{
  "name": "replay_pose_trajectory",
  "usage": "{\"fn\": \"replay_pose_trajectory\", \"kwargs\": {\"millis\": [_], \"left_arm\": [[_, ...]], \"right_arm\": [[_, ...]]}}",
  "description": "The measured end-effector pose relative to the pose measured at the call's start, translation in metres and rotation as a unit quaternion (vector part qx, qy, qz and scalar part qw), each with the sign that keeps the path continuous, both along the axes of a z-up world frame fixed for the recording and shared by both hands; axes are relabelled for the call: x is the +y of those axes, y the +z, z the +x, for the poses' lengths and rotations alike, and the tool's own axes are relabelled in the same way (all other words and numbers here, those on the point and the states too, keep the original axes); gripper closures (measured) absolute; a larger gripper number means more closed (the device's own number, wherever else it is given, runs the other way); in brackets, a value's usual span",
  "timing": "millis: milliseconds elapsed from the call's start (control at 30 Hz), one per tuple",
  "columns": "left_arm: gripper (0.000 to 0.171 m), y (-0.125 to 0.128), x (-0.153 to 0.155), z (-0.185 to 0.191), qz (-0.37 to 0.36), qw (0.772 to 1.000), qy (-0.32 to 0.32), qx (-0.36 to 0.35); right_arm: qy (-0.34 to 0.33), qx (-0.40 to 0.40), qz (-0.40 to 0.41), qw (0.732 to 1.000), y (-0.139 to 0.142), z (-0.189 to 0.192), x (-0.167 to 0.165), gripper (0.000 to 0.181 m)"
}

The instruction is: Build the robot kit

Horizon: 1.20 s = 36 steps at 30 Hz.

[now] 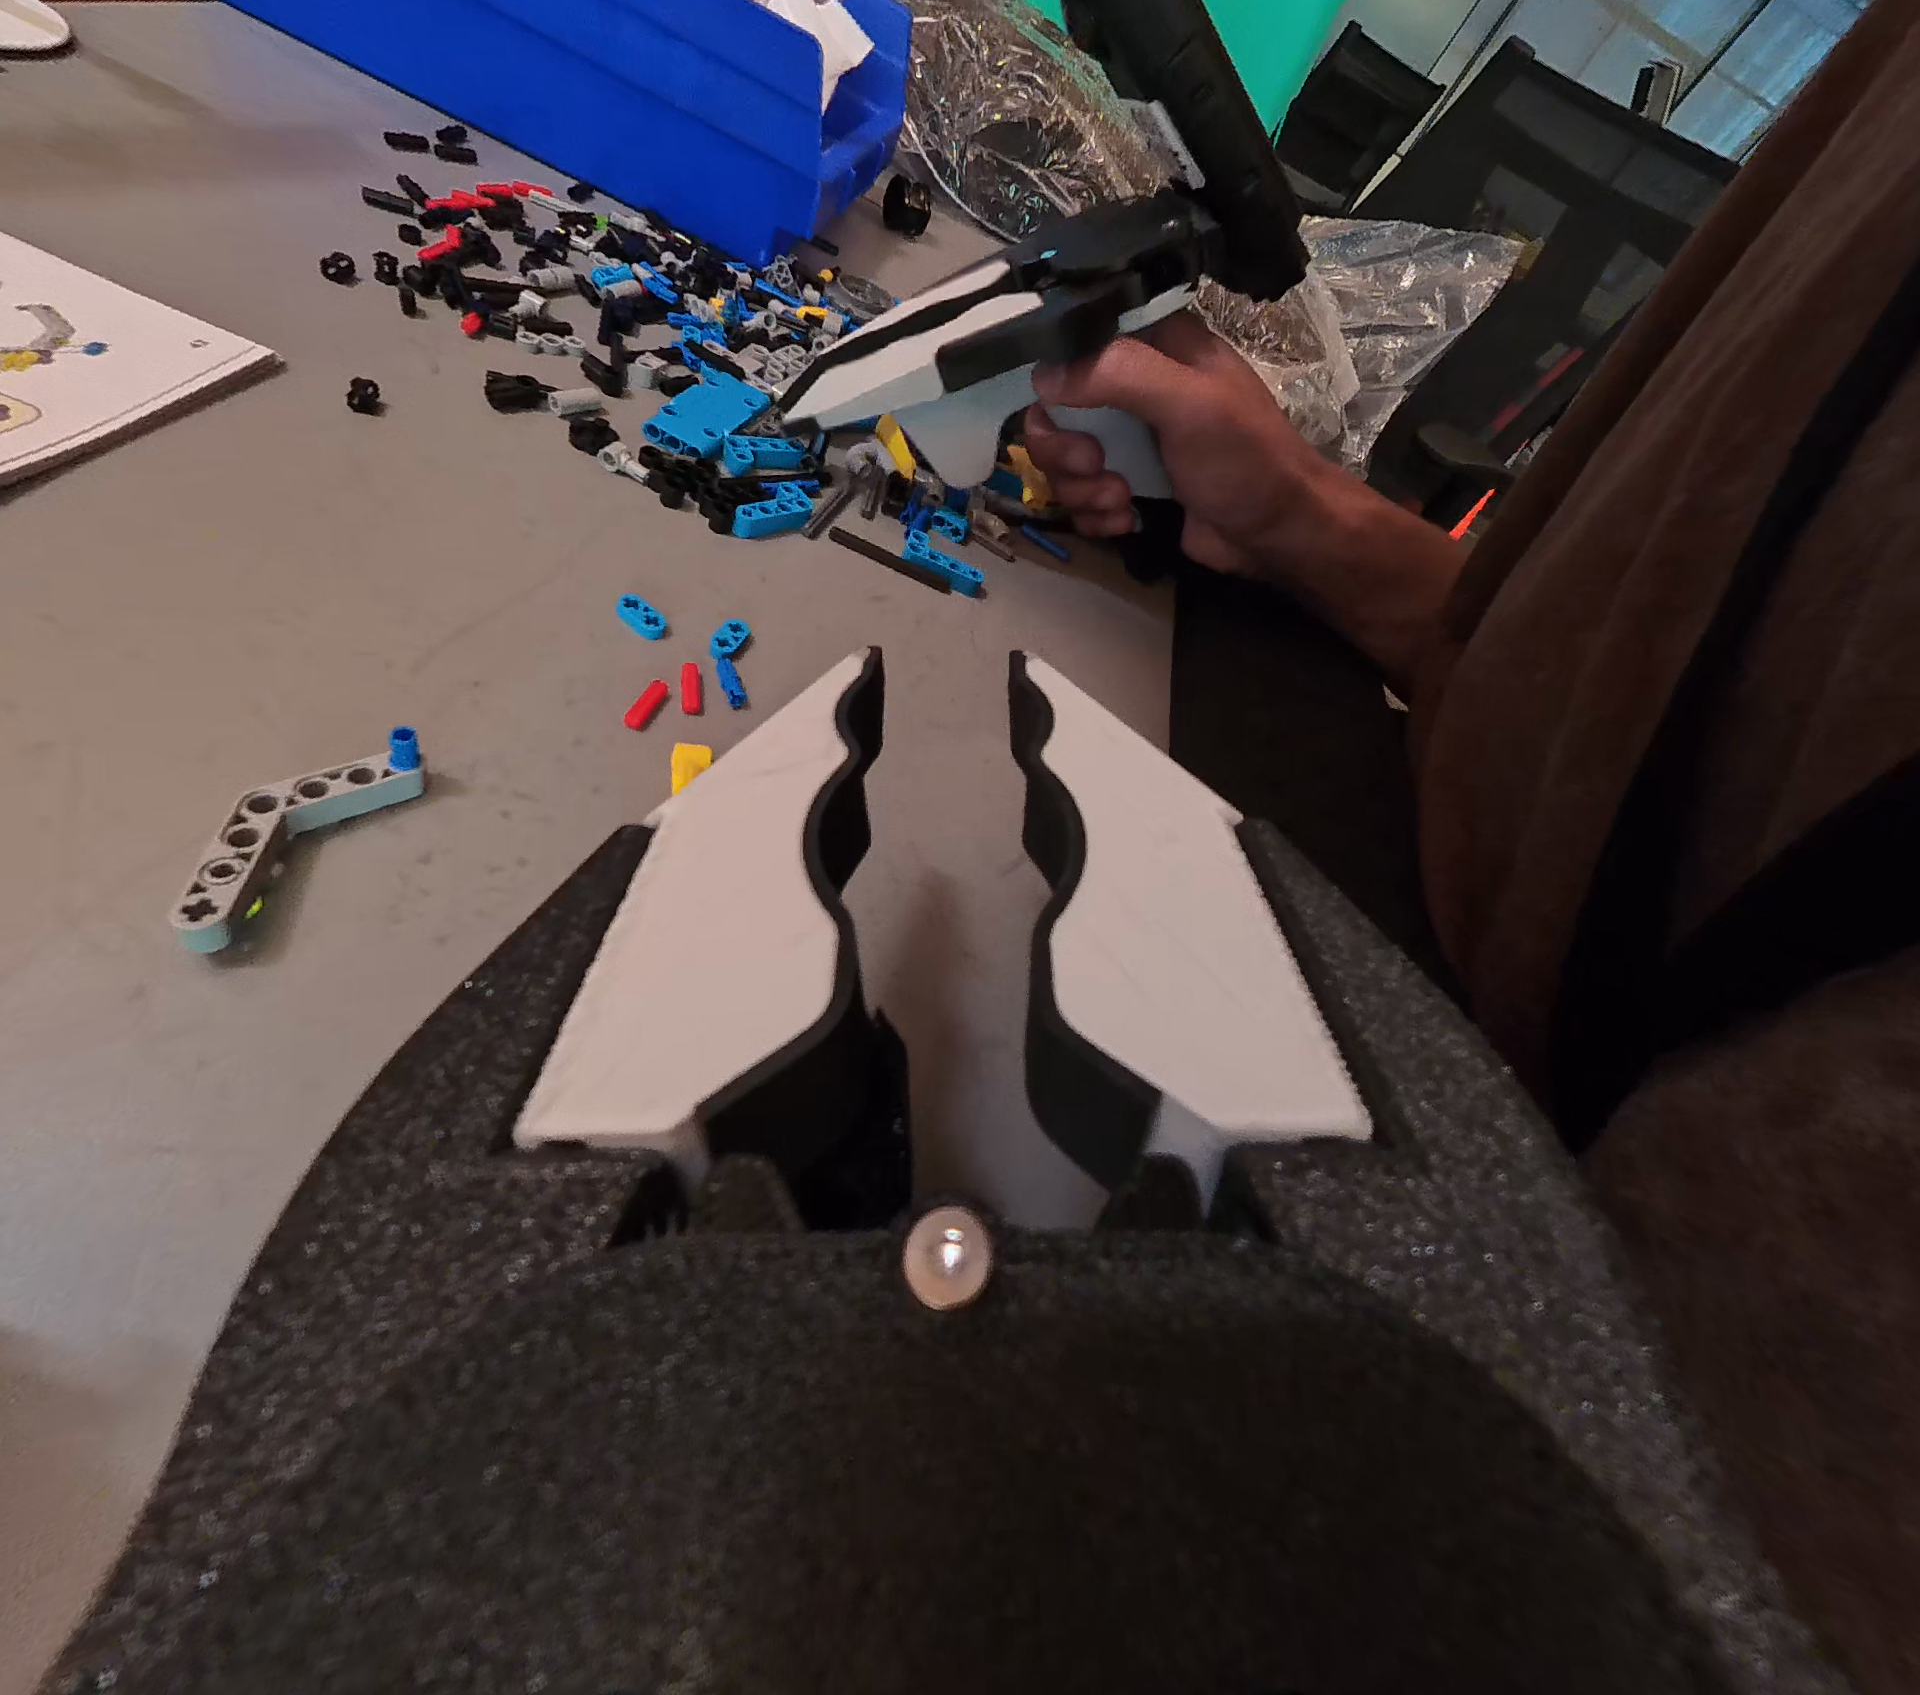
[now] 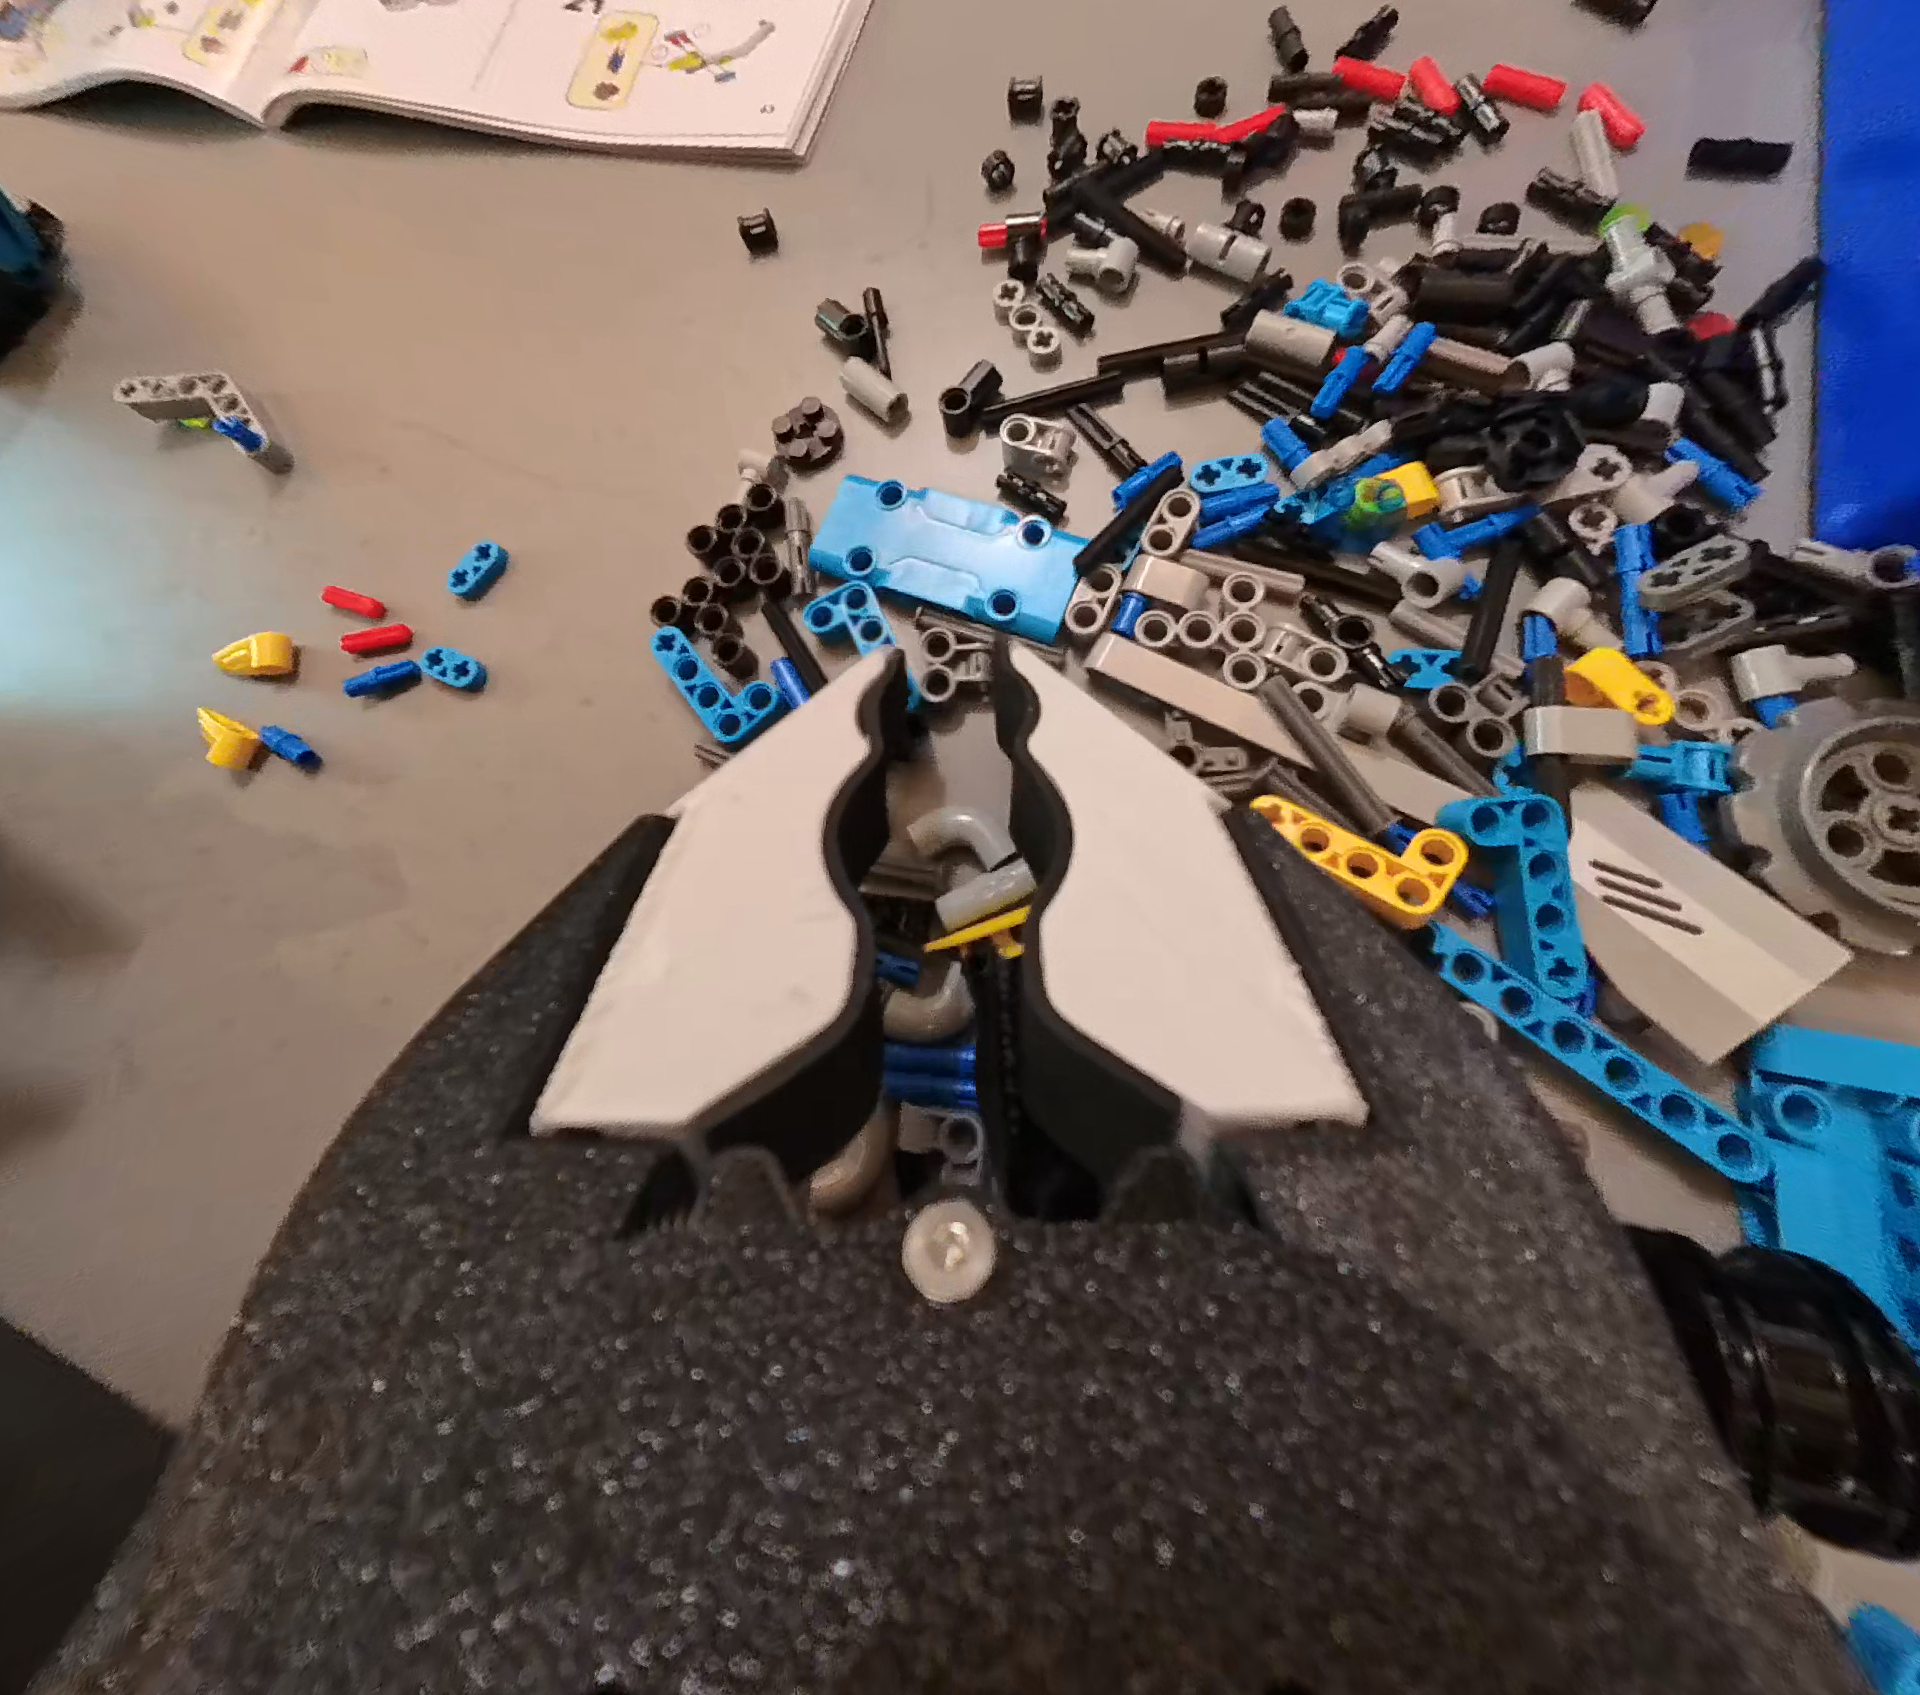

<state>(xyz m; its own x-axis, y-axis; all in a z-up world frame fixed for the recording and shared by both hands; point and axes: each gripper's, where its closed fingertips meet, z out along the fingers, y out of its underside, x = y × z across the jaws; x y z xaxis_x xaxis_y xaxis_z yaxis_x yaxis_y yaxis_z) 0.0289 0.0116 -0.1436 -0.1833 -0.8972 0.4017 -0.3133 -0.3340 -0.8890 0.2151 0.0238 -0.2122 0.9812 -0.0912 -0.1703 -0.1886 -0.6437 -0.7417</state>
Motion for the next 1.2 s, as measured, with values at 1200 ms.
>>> {"fn": "replay_pose_trajectory", "kwargs": {"millis": [1200], "left_arm": [[0.148,0.004,0.002,-0.002,-0.004,1.0,0.003,-0.009]], "right_arm": [[0.006,-0.03,-0.007,1.0,-0.001,0.0,-0.002,0.172]]}}
